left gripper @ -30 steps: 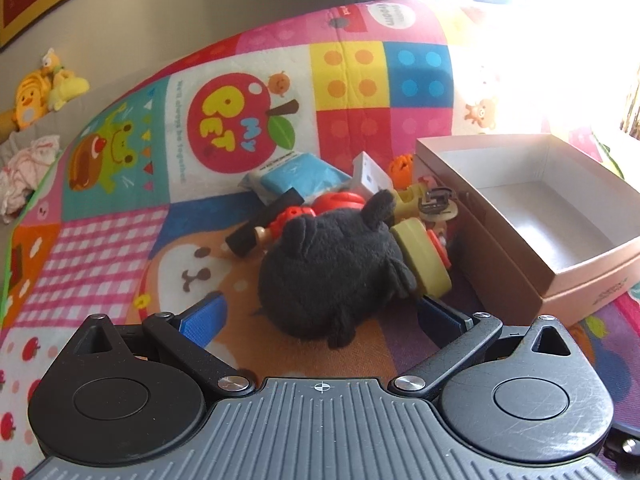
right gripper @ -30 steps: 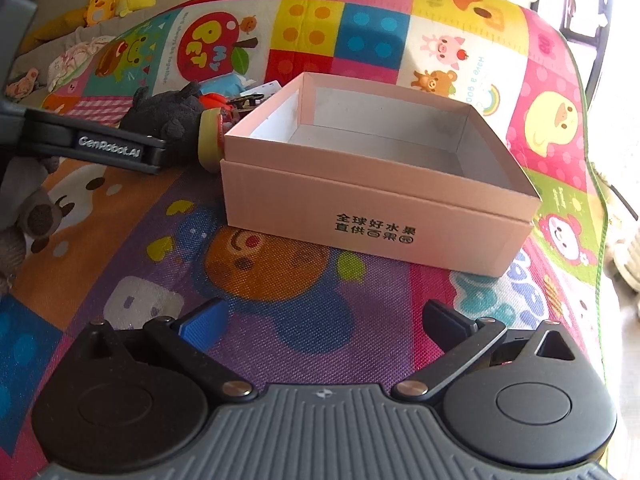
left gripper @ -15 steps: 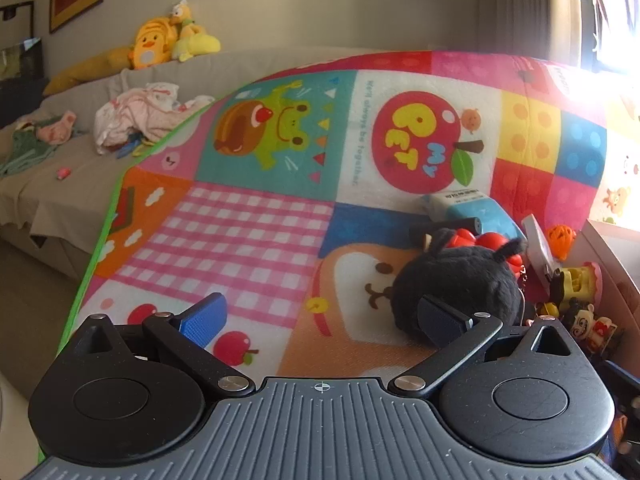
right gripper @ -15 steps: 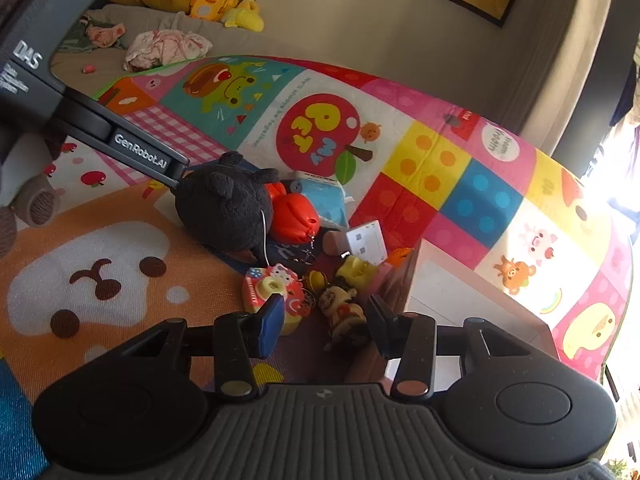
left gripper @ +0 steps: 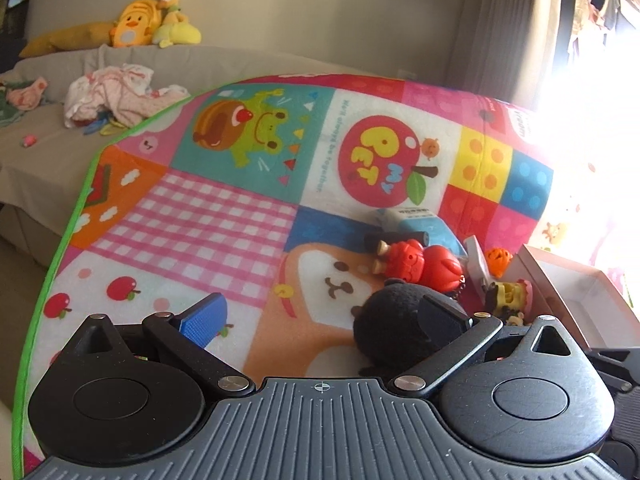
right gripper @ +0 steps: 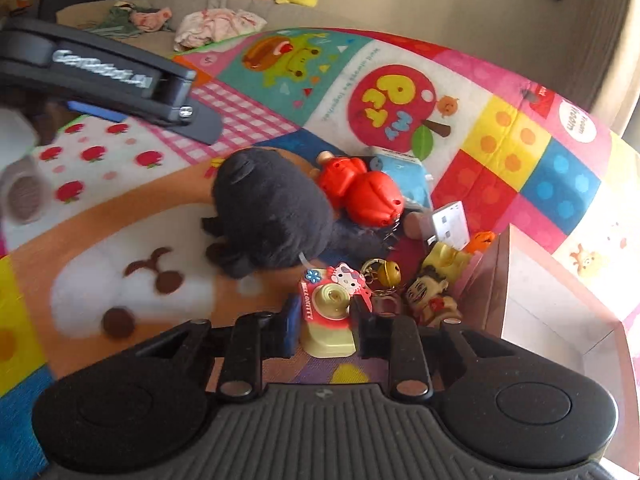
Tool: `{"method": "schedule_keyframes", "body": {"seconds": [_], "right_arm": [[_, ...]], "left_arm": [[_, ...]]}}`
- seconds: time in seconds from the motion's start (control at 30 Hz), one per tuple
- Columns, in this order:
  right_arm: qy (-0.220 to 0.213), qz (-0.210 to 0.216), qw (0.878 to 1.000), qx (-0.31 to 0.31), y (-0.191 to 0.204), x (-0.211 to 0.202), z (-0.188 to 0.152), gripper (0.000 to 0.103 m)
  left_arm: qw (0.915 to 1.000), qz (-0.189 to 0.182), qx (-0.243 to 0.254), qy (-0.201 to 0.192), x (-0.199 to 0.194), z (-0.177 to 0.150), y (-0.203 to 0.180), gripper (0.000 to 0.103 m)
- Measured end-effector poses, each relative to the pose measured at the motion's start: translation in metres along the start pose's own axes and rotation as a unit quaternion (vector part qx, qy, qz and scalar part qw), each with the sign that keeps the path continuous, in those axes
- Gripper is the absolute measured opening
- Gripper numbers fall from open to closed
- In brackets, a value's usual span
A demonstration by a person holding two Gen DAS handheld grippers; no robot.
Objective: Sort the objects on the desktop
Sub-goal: 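Reach the right tool into the toy pile and grasp the boy figure keychain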
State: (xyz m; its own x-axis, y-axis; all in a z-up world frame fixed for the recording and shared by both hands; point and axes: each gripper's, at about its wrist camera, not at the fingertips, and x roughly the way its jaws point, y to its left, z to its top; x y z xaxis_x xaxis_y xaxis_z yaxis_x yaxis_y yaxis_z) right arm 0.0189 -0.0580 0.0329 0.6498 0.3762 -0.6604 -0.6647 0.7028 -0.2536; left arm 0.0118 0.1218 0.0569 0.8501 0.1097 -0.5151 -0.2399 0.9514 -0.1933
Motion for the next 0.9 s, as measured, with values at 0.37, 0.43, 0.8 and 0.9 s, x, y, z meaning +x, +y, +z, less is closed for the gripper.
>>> {"method": "schedule_keyframes", "body": {"seconds": [0.37, 0.43, 0.8, 0.9], "right_arm": [[0.032, -0.057, 0.997, 0.033, -0.042, -0.072, -0.082, 0.024], [0.015, -0.065, 0.996, 0.058, -0.054, -0.076, -0.08, 0.026], [-0.026, -0.021, 0.996, 0.086, -0.044, -0.068, -0.069, 0.077], [-0.014, -0.004, 0.994, 0.104, -0.043, -0.053, -0.068, 0.081]], "left_arm": [[0.9885, -0.057, 0.139, 0.016, -0.001, -0.028, -0.057, 0.103], [0.9875, -0.045, 0.151, 0.006, 0.003, -0.023, -0.068, 0.103], [0.972, 0.054, 0.228, 0.011, 0.044, -0.019, -0.07, 0.103], [0.9746, 0.096, 0.202, 0.009, 0.042, -0.012, -0.044, 0.103]]}}
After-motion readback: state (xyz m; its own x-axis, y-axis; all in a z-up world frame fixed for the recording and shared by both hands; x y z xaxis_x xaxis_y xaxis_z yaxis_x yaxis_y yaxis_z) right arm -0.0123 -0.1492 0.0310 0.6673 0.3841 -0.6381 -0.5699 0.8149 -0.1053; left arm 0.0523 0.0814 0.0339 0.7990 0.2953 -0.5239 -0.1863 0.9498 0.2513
